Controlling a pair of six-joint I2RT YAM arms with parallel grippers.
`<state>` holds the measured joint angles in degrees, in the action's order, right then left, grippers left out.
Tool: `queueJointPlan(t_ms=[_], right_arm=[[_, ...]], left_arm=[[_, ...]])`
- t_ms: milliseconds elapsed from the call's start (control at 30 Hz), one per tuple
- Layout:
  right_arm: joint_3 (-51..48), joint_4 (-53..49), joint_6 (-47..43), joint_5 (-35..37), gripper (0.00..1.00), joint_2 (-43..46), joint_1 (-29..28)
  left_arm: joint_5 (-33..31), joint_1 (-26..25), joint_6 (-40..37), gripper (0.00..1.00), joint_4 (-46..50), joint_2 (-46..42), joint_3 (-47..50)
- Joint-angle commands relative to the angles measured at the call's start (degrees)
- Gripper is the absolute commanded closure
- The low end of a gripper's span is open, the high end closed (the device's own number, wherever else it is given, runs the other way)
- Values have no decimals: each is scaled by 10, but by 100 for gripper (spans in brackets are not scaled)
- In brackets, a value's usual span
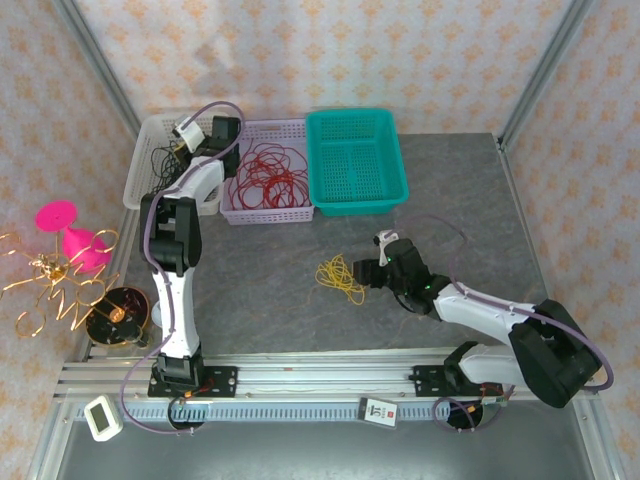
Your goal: Untangle the cables
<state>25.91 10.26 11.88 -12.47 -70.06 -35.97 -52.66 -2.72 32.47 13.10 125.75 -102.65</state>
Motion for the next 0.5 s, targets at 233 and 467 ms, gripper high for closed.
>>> queueJointPlan(t_ms=[233,467], right_arm=[[17,-27,-4,9,41,19,1],[49,-65,6,2,41,20,1]], left_arm=[[110,-1,15,9,29,-24,-28],[140,-13,-26,1,-32,-112,14]])
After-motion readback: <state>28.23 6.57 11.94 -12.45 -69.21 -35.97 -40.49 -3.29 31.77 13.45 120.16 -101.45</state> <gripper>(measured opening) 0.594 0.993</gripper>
